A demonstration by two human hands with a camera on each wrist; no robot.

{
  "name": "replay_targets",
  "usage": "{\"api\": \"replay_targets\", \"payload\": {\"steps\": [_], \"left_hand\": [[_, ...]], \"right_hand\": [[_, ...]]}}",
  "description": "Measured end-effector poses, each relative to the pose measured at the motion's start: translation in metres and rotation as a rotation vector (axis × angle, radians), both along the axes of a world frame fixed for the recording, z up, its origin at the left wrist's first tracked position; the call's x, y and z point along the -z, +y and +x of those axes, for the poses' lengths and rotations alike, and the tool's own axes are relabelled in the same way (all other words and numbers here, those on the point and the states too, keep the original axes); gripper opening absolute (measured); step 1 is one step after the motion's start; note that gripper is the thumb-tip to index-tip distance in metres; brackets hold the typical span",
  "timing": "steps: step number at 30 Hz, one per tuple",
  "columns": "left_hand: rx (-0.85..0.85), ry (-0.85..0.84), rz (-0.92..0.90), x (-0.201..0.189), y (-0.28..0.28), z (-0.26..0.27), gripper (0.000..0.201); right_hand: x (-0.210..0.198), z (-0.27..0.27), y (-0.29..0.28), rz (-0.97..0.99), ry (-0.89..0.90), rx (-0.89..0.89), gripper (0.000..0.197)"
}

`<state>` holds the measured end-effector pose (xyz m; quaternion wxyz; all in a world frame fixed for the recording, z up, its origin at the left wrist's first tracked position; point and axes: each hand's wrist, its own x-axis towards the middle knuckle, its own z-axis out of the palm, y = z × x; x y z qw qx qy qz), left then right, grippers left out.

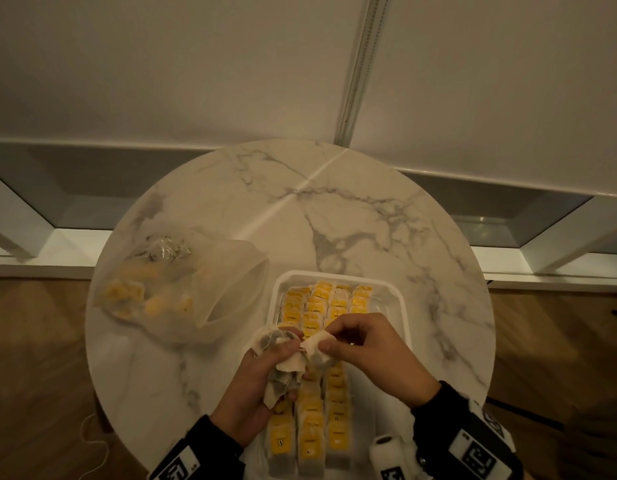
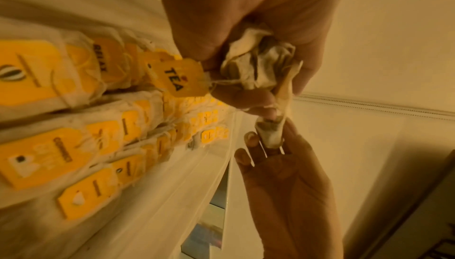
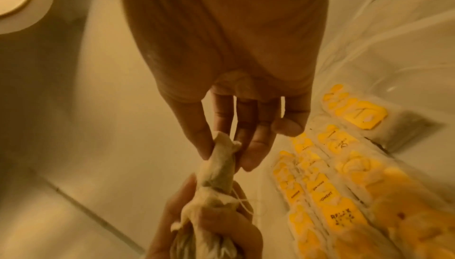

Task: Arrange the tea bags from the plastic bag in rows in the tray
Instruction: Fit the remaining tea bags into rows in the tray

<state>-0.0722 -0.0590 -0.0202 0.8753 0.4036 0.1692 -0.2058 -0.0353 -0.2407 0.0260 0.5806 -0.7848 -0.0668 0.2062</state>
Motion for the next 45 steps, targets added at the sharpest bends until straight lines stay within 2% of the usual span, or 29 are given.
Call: {"api": "replay_targets", "payload": {"steps": [3,6,8,9,11,12,15,20,22,24,27,28,31,34,37,41,45], "left_hand": [[-0.007,0.014,-0.058,0.001,0.002,-0.001,0.061],[-0.01,0.041,-0.08,0.004,0.0,-0.003,0.069],[-0.026,0.069,-0.107,0.001,0.0,-0.004,0.069],[-0.027,0.085,-0.12,-0.002,0.0,-0.004,0.062],[-0.031,0.097,-0.128,-0.007,-0.002,-0.004,0.031],[-0.032,0.103,-0.118,-0.008,-0.002,-0.003,0.019],[-0.018,0.1,-0.062,-0.005,-0.003,0.0,0.007],[0.011,0.116,-0.037,-0.004,-0.007,0.002,0.004],[0.022,0.112,-0.028,-0.005,-0.008,0.002,0.008],[0.039,0.102,-0.027,-0.005,-0.007,0.002,0.019],[0.122,0.038,-0.021,-0.006,-0.007,0.002,0.056],[0.148,0.007,-0.023,-0.007,-0.007,0.001,0.061],[0.231,-0.034,-0.013,-0.009,-0.009,-0.002,0.055],[0.259,-0.037,0.023,-0.01,-0.013,-0.004,0.042],[0.227,0.018,0.03,-0.012,-0.016,-0.004,0.034],[0.177,0.054,0.017,-0.012,-0.015,-0.001,0.059],[0.235,0.118,-0.07,-0.015,-0.011,-0.002,0.068]], "right_hand": [[-0.002,-0.002,-0.01,0.263,0.05,0.107,0.009],[-0.002,-0.006,-0.019,0.593,0.149,0.236,0.028],[0.0,-0.008,-0.023,0.667,0.143,0.3,0.036],[0.001,-0.008,-0.024,0.681,0.134,0.324,0.038],[0.002,-0.008,-0.026,0.706,0.125,0.373,0.04],[0.003,-0.009,-0.027,0.7,0.113,0.402,0.041],[0.009,-0.01,-0.029,0.702,0.106,0.456,0.041],[0.009,-0.016,-0.029,0.711,0.093,0.497,0.038],[0.007,-0.019,-0.029,0.702,0.096,0.479,0.035],[0.007,-0.022,-0.03,0.571,0.057,0.473,0.028],[0.009,-0.027,-0.026,0.348,-0.03,0.446,0.017],[0.008,-0.029,-0.023,0.315,-0.043,0.425,0.012],[0.007,-0.036,-0.016,0.191,-0.105,0.367,0.004],[0.007,-0.043,-0.007,0.041,-0.195,0.36,0.01],[0.005,-0.047,0.003,0.023,-0.222,0.347,0.012],[-0.001,-0.049,0.003,0.052,-0.172,0.241,0.002],[-0.011,-0.044,-0.012,0.231,-0.048,0.15,0.017]]}}
